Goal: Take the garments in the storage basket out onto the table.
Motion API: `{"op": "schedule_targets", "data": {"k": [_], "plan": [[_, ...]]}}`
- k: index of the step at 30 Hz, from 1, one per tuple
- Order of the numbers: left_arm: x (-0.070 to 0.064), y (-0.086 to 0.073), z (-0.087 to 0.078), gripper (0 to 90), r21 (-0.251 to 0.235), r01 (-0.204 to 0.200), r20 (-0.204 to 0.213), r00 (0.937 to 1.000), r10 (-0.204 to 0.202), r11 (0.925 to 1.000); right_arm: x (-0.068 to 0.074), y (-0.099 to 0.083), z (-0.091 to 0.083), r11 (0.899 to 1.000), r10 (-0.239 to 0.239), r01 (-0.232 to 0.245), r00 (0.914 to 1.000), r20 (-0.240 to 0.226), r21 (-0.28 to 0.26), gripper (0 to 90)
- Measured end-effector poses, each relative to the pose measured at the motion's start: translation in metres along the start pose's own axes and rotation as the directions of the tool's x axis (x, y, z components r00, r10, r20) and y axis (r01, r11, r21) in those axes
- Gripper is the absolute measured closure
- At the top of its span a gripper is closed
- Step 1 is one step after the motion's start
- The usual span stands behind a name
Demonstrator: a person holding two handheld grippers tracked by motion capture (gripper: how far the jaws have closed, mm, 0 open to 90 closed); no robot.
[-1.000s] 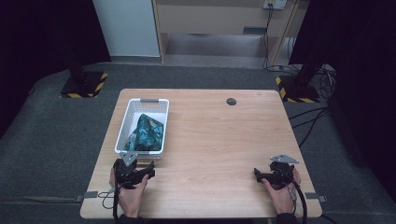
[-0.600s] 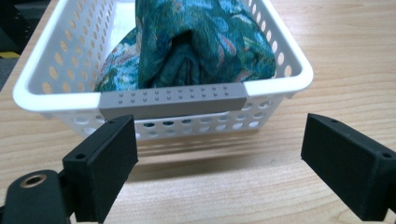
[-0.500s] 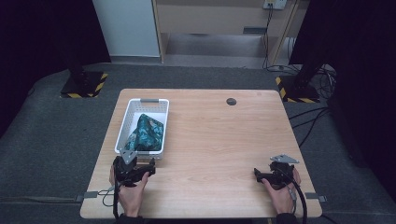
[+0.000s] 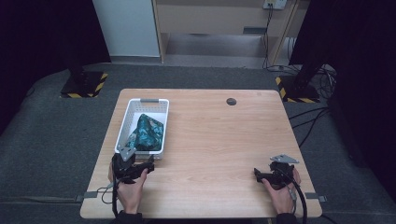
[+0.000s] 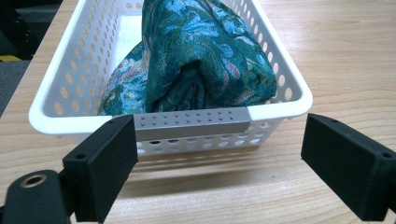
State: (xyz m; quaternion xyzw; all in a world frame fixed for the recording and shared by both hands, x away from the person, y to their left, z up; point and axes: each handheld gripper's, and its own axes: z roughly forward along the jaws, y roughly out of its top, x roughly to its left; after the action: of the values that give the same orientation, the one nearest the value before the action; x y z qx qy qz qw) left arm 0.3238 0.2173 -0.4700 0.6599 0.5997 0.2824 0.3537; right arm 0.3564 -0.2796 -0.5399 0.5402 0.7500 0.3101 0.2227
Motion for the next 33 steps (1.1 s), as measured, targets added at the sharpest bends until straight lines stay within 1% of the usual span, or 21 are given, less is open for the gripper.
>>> {"op": "schedule_targets", "data": {"k": [9, 11, 19, 26, 27, 33], "plan": [[0.002, 0.011, 0.0, 9.4, -0.007, -0.001, 0.0, 1.0, 0.001, 1.0, 0.0, 0.0, 0.0, 1.0, 0.0, 0.0, 1.0, 0.0, 0.0, 0.4], [0.002, 0.013, 0.001, 9.5, -0.008, 0.0, 0.005, 1.0, 0.0, 1.0, 0.0, 0.0, 0.0, 1.0, 0.0, 0.0, 1.0, 0.0, 0.0, 0.4], [0.005, 0.021, 0.003, 9.7, -0.007, -0.007, -0.019, 0.9998, 0.007, 1.0, 0.0, 0.0, 0.0, 1.0, 0.0, 0.0, 1.0, 0.0, 0.0, 0.4], [0.006, 0.026, 0.007, 9.8, -0.001, -0.003, -0.023, 0.9997, 0.003, 1.0, 0.0, 0.0, 0.0, 1.0, 0.0, 0.0, 1.0, 0.0, 0.0, 0.4], [0.006, 0.028, 0.007, 9.8, -0.002, -0.011, -0.028, 0.9995, 0.011, 0.9999, 0.0, 0.0, 0.0, 1.0, 0.0, 0.0, 1.0, 0.0, 0.0, 0.4], [0.005, 0.034, 0.008, 9.9, -0.003, -0.017, -0.03, 0.9994, 0.017, 0.9998, 0.0, 0.0, 0.0, 1.0, 0.0, 0.0, 1.0, 0.0, 0.0, 0.4]]}}
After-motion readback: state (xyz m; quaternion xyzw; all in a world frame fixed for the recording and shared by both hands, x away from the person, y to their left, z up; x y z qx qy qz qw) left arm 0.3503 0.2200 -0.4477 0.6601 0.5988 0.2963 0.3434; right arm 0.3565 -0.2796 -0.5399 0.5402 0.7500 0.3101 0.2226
